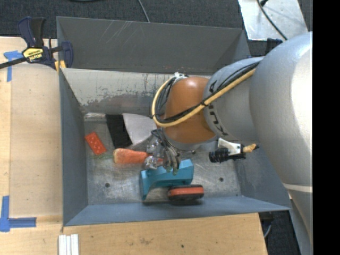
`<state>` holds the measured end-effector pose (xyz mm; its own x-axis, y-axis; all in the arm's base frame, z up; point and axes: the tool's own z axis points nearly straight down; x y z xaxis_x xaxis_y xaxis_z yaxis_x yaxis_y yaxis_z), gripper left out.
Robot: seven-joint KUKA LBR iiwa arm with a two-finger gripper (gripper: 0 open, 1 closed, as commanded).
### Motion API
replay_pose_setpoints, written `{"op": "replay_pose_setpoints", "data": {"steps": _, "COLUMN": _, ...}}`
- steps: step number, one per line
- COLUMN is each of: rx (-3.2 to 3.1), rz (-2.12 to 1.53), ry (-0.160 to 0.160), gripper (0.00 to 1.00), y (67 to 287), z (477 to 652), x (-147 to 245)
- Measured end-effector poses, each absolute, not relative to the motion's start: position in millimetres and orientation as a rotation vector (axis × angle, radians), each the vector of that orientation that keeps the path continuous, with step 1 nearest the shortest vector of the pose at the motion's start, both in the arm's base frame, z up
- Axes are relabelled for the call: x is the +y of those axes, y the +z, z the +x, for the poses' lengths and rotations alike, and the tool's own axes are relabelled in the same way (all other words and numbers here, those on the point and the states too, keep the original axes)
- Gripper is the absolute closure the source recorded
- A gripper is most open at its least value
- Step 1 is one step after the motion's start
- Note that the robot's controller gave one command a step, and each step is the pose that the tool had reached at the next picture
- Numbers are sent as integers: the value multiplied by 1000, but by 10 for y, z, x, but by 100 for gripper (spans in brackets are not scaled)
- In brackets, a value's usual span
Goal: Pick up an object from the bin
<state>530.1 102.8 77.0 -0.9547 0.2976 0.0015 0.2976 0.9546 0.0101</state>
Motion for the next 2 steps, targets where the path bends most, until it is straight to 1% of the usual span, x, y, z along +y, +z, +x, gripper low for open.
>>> {"op": "replay_pose_setpoints", "data": {"steps": 1, "rx": -3111, "rz": -390, "ry": -2, "gripper": 100, "y": 843, "z": 5456, "x": 1060}}
{"op": "replay_pose_setpoints", "data": {"steps": 2, "rx": -3143, "rz": -97, "ry": 0, "gripper": 100, "y": 2231, "z": 5620, "x": 748}}
